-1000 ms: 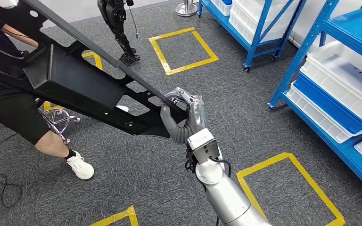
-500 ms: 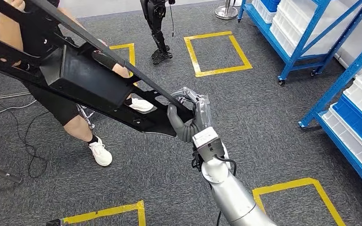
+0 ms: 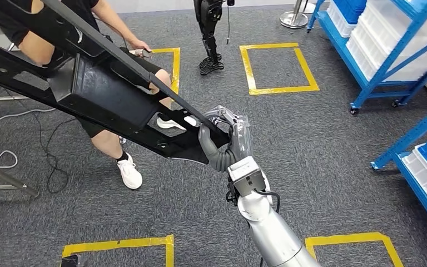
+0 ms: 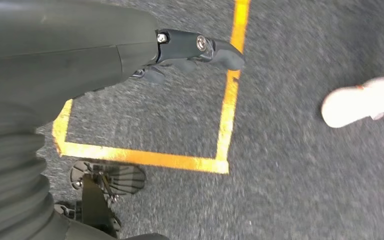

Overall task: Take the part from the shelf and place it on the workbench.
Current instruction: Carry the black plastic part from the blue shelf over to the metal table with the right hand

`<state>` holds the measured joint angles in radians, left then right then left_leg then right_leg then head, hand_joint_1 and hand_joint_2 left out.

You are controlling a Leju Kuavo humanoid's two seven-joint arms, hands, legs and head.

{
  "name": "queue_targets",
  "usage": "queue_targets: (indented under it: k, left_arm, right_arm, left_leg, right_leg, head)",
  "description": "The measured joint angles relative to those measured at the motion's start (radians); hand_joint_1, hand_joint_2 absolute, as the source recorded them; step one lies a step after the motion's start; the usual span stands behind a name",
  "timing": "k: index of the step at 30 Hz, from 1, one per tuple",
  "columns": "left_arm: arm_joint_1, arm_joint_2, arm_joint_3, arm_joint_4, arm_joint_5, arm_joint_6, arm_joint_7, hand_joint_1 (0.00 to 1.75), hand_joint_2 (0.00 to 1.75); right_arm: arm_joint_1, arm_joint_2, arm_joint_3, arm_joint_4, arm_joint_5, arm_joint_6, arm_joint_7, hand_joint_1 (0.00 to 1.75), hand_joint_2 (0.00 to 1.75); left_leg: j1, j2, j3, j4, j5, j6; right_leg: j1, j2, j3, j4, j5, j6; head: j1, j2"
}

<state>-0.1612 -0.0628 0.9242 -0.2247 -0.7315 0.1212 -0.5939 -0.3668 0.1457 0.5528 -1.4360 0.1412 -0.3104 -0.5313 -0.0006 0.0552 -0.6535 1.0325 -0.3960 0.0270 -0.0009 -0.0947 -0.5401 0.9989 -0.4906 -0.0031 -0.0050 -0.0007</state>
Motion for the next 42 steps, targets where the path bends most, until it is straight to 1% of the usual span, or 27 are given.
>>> queue_targets:
  k: [1, 3, 5, 6, 7, 8, 9, 11, 13, 15, 16, 18, 20, 22, 23, 24, 25, 27, 29, 31, 32, 34, 36, 38, 39, 40, 42]
  left_arm:
    - [0.002, 0.004, 0.000, 0.000, 0.008, 0.001, 0.005, 0.00, 1.75]
    - [0.002, 0.008, 0.001, 0.000, 0.021, 0.007, 0.012, 0.00, 1.75]
    - [0.001, 0.009, 0.002, 0.000, 0.026, 0.012, 0.014, 0.00, 1.75]
    - [0.001, 0.009, 0.002, 0.000, 0.028, 0.014, 0.014, 0.00, 1.75]
    - [0.002, 0.010, 0.003, 0.000, 0.031, 0.016, 0.013, 0.00, 1.75]
    - [0.005, 0.010, 0.004, 0.000, 0.035, 0.020, 0.010, 0.00, 1.75]
    - [0.009, 0.010, 0.006, 0.001, 0.039, 0.023, 0.005, 0.00, 1.75]
    - [0.017, 0.009, 0.012, 0.001, 0.048, 0.029, -0.007, 0.00, 1.75]
    - [0.026, 0.010, 0.020, 0.001, 0.061, 0.030, -0.022, 0.00, 1.75]
    - [0.036, 0.013, 0.030, 0.002, 0.076, 0.033, -0.037, 0.00, 1.75]
    - [0.042, 0.014, 0.036, 0.002, 0.081, 0.035, -0.042, 0.00, 1.75]
    - [0.047, 0.017, 0.045, 0.002, 0.089, 0.042, -0.046, 0.00, 1.75]
    - [0.045, 0.017, 0.051, 0.002, 0.094, 0.047, -0.050, 0.00, 1.75]
    - [0.045, 0.015, 0.054, 0.003, 0.092, 0.048, -0.053, 0.00, 1.75]
    - [0.046, 0.013, 0.054, 0.004, 0.091, 0.048, -0.054, 0.00, 1.75]
    - [0.046, 0.011, 0.055, 0.004, 0.090, 0.048, -0.055, 0.00, 1.75]
    - [0.046, 0.010, 0.055, 0.004, 0.089, 0.049, -0.055, 0.00, 1.75]
    - [0.045, 0.009, 0.055, 0.004, 0.088, 0.049, -0.056, 0.00, 1.75]
    - [0.041, 0.008, 0.055, 0.004, 0.082, 0.049, -0.058, 0.00, 1.75]
    - [0.039, 0.008, 0.055, 0.004, 0.075, 0.050, -0.059, 0.00, 1.75]
    - [0.039, 0.008, 0.055, 0.004, 0.074, 0.050, -0.059, 0.00, 1.75]
    - [0.033, 0.006, 0.055, 0.003, 0.073, 0.049, -0.054, 0.00, 1.75]
    - [0.024, 0.003, 0.054, 0.003, 0.069, 0.047, -0.045, 0.00, 1.75]
    - [0.020, 0.001, 0.053, 0.004, 0.063, 0.044, -0.034, 0.00, 1.75]
    - [0.020, 0.000, 0.053, 0.004, 0.060, 0.043, -0.029, 0.00, 1.75]
    - [0.020, -0.002, 0.052, 0.004, 0.058, 0.040, -0.025, 0.00, 1.75]
    - [0.020, -0.005, 0.051, 0.004, 0.054, 0.035, -0.020, 0.00, 1.75]
  right_arm:
    - [0.003, 0.005, 0.000, 0.000, 0.003, 0.000, -0.002, 1.75, 1.75]
    - [0.001, 0.015, 0.003, 0.003, 0.007, 0.005, -0.007, 1.75, 1.75]
    - [-0.003, 0.019, 0.006, 0.010, 0.005, 0.010, -0.011, 1.75, 1.75]
    - [-0.003, 0.019, 0.007, 0.016, 0.002, 0.013, -0.012, 1.75, 1.75]
    - [-0.003, 0.019, 0.007, 0.022, -0.002, 0.018, -0.014, 1.75, 1.75]
    - [-0.006, 0.021, 0.009, 0.030, -0.007, 0.025, -0.016, 1.75, 1.75]
    - [-0.011, 0.024, 0.013, 0.039, -0.014, 0.032, -0.018, 1.75, 1.75]
    - [-0.031, 0.033, 0.022, 0.060, -0.027, 0.042, -0.023, 1.75, 1.75]
    - [-0.057, 0.045, 0.035, 0.085, -0.045, 0.046, -0.028, 1.75, 1.75]
    - [-0.080, 0.056, 0.051, 0.111, -0.069, 0.044, -0.037, 1.75, 1.75]
    - [-0.092, 0.061, 0.058, 0.123, -0.081, 0.043, -0.041, 1.75, 1.75]
    - [-0.113, 0.070, 0.070, 0.143, -0.102, 0.042, -0.049, 1.75, 1.75]
    - [-0.127, 0.071, 0.074, 0.158, -0.116, 0.042, -0.053, 1.75, 1.75]
    - [-0.132, 0.068, 0.075, 0.169, -0.123, 0.043, -0.055, 1.75, 1.75]
    - [-0.132, 0.067, 0.075, 0.172, -0.126, 0.043, -0.055, 1.75, 1.75]
    - [-0.132, 0.066, 0.075, 0.175, -0.127, 0.043, -0.055, 1.75, 1.75]
    - [-0.133, 0.066, 0.075, 0.176, -0.128, 0.043, -0.055, 1.75, 1.75]
    - [-0.137, 0.066, 0.075, 0.177, -0.129, 0.044, -0.055, 1.75, 1.75]
    - [-0.141, 0.064, 0.075, 0.178, -0.129, 0.044, -0.055, 1.75, 1.75]
    - [-0.142, 0.061, 0.075, 0.177, -0.129, 0.042, -0.055, 1.75, 1.75]
    - [-0.142, 0.058, 0.074, 0.176, -0.128, 0.040, -0.055, 1.75, 1.75]
    - [-0.143, 0.051, 0.073, 0.174, -0.125, 0.035, -0.056, 1.75, 1.75]
    - [-0.138, 0.035, 0.070, 0.174, -0.123, 0.027, -0.056, 1.75, 1.75]
    - [-0.122, 0.015, 0.065, 0.173, -0.121, 0.019, -0.056, 1.75, 1.75]
    - [-0.114, 0.008, 0.063, 0.171, -0.117, 0.016, -0.056, 1.75, 1.75]
    - [-0.108, 0.003, 0.062, 0.168, -0.114, 0.013, -0.055, 1.75, 1.75]
    - [-0.103, -0.004, 0.059, 0.158, -0.108, 0.008, -0.054, 1.75, 1.75]
  left_leg:
    - [0.001, -0.013, 0.009, -0.012, 0.003, 0.006]
    - [0.006, -0.037, 0.031, -0.039, 0.013, 0.021]
    - [0.008, -0.064, 0.041, -0.051, 0.018, 0.031]
    - [0.008, -0.079, 0.040, -0.051, 0.017, 0.032]
    - [0.008, -0.095, 0.040, -0.051, 0.016, 0.032]
    - [0.008, -0.112, 0.039, -0.050, 0.015, 0.030]
    - [0.008, -0.127, 0.040, -0.048, 0.013, 0.027]
    - [0.009, -0.153, 0.038, -0.037, 0.006, 0.017]
    - [0.009, -0.170, 0.030, -0.024, -0.002, 0.003]
    - [0.012, -0.182, 0.023, -0.022, -0.003, -0.009]
    - [0.016, -0.183, 0.021, -0.022, -0.004, -0.015]
    - [0.017, -0.140, 0.006, 0.014, -0.023, -0.025]
    - [0.017, -0.080, -0.047, 0.124, -0.074, -0.034]
    - [0.022, -0.061, -0.116, 0.244, -0.115, -0.039]
    - [0.024, -0.058, -0.132, 0.263, -0.113, -0.039]
    - [0.025, -0.056, -0.126, 0.242, -0.092, -0.037]
    - [0.025, -0.048, -0.099, 0.186, -0.059, -0.033]
    - [0.015, -0.011, -0.027, 0.051, -0.003, -0.019]
    - [0.001, 0.012, 0.006, -0.009, 0.009, -0.004]
    - [-0.006, -0.005, 0.010, -0.018, 0.007, 0.008]
    - [-0.004, -0.016, 0.019, -0.029, 0.010, 0.013]
    - [0.001, -0.039, 0.043, -0.056, 0.019, 0.023]
    - [0.004, -0.066, 0.052, -0.065, 0.024, 0.029]
    - [0.003, -0.096, 0.051, -0.064, 0.023, 0.030]
    - [0.004, -0.111, 0.050, -0.062, 0.022, 0.029]
    - [0.005, -0.125, 0.050, -0.059, 0.019, 0.026]
    - [0.006, -0.151, 0.046, -0.046, 0.011, 0.014]
  right_leg:
    - [0.000, -0.001, 0.003, 0.000, -0.004, 0.005]
    - [0.001, 0.030, -0.012, 0.044, -0.029, 0.005]
    - [-0.003, 0.076, -0.073, 0.165, -0.075, -0.004]
    - [-0.005, 0.087, -0.111, 0.229, -0.094, -0.005]
    - [-0.007, 0.091, -0.141, 0.268, -0.101, -0.002]
    - [-0.009, 0.093, -0.152, 0.270, -0.090, 0.005]
    - [-0.011, 0.095, -0.143, 0.230, -0.063, 0.015]
    - [-0.018, 0.118, -0.093, 0.096, 0.005, 0.031]
    - [-0.022, 0.140, -0.059, 0.018, 0.039, 0.027]
    - [-0.018, 0.135, -0.053, 0.009, 0.042, 0.012]
    - [-0.020, 0.129, -0.050, 0.007, 0.043, 0.006]
    - [-0.022, 0.112, -0.041, 0.000, 0.044, -0.009]
    - [-0.018, 0.090, -0.031, -0.003, 0.040, -0.021]
    - [-0.010, 0.067, -0.027, -0.003, 0.034, -0.028]
    - [-0.006, 0.056, -0.025, -0.003, 0.031, -0.030]
    - [-0.004, 0.046, -0.023, -0.003, 0.028, -0.030]
    - [-0.002, 0.037, -0.020, -0.003, 0.025, -0.030]
    - [0.003, 0.021, -0.011, -0.005, 0.018, -0.026]
    - [0.006, 0.007, -0.006, -0.007, 0.013, -0.019]
    - [0.007, -0.010, 0.002, -0.014, 0.008, -0.010]
    - [0.008, -0.009, 0.005, -0.013, 0.004, -0.006]
    - [0.009, 0.029, -0.013, 0.036, -0.018, -0.003]
    - [0.003, 0.078, -0.082, 0.164, -0.059, -0.008]
    - [-0.004, 0.092, -0.154, 0.264, -0.078, -0.004]
    - [-0.008, 0.093, -0.166, 0.263, -0.065, 0.005]
    - [-0.012, 0.096, -0.156, 0.220, -0.037, 0.016]
    - [-0.023, 0.123, -0.102, 0.083, 0.028, 0.035]
  head:
    - [0.001, 0.000]
    - [0.003, 0.000]
    - [0.008, 0.000]
    - [0.010, 0.000]
    - [0.012, 0.000]
    - [0.013, 0.000]
    - [0.013, 0.000]
    - [0.014, 0.000]
    - [0.014, 0.000]
    - [0.014, 0.000]
    - [0.014, 0.000]
    - [0.010, 0.000]
    - [0.006, 0.000]
    - [0.005, 0.000]
    - [0.004, 0.000]
    - [0.004, 0.000]
    - [0.004, 0.000]
    - [0.005, 0.000]
    - [0.004, 0.000]
    - [0.001, 0.000]
    - [0.002, 0.000]
    - [0.002, 0.000]
    - [0.006, 0.000]
    - [0.010, 0.000]
    - [0.011, 0.000]
    - [0.011, 0.000]
    - [0.012, 0.000]
